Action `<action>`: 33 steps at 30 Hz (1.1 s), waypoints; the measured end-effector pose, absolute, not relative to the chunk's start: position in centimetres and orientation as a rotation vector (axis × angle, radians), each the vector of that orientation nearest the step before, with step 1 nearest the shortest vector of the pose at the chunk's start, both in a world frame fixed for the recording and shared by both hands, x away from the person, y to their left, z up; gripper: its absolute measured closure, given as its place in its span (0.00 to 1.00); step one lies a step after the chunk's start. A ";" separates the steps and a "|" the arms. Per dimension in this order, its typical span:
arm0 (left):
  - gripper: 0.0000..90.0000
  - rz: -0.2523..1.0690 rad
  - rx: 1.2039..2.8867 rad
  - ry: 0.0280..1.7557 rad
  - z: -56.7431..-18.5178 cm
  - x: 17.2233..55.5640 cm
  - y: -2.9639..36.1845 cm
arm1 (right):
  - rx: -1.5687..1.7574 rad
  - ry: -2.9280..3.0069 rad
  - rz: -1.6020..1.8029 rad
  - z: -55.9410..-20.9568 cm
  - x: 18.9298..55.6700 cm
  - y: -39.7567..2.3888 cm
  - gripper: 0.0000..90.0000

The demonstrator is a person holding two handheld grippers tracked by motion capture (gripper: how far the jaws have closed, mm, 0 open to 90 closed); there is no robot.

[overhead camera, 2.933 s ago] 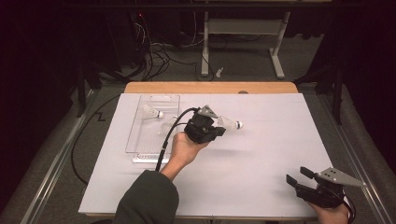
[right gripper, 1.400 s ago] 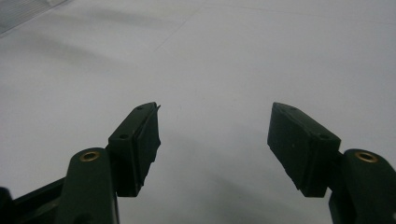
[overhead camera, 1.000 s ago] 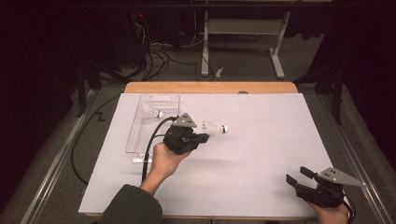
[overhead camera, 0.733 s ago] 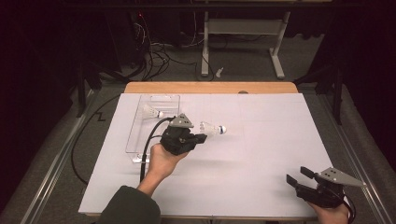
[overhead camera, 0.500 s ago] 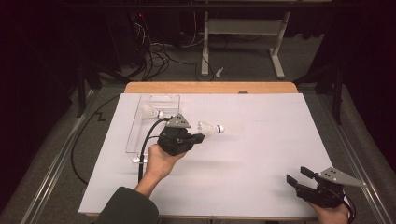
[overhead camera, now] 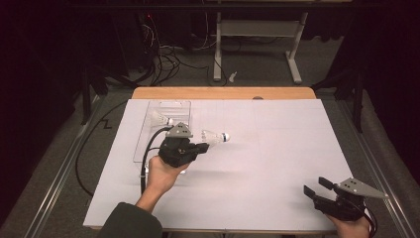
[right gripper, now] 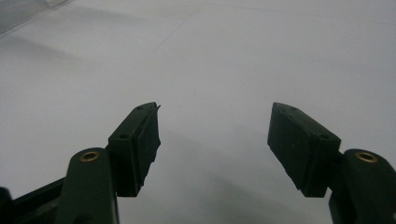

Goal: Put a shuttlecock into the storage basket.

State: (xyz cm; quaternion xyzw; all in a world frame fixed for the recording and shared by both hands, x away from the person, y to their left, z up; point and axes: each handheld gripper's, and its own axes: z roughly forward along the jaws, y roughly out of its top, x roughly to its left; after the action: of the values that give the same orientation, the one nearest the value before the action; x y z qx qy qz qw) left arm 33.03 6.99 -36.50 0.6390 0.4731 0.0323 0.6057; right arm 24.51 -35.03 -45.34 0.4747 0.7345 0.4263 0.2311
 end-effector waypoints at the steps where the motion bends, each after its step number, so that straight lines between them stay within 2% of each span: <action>1: 1.00 0.075 1.478 1.094 -36.5 33.0 7.0 | 1.304 2.019 1.173 -45.3 24.5 -35.0 0.38; 33: 1.00 0.150 1.375 1.160 -36.3 32.5 11.1 | 1.303 2.023 1.170 -45.3 24.5 -35.0 0.38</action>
State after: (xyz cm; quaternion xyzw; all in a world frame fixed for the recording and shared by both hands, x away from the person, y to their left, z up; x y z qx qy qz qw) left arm 32.49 11.14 -36.29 0.5977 0.5044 0.0650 0.6197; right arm 24.51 -34.95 -45.35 0.4738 0.7356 0.4255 0.2310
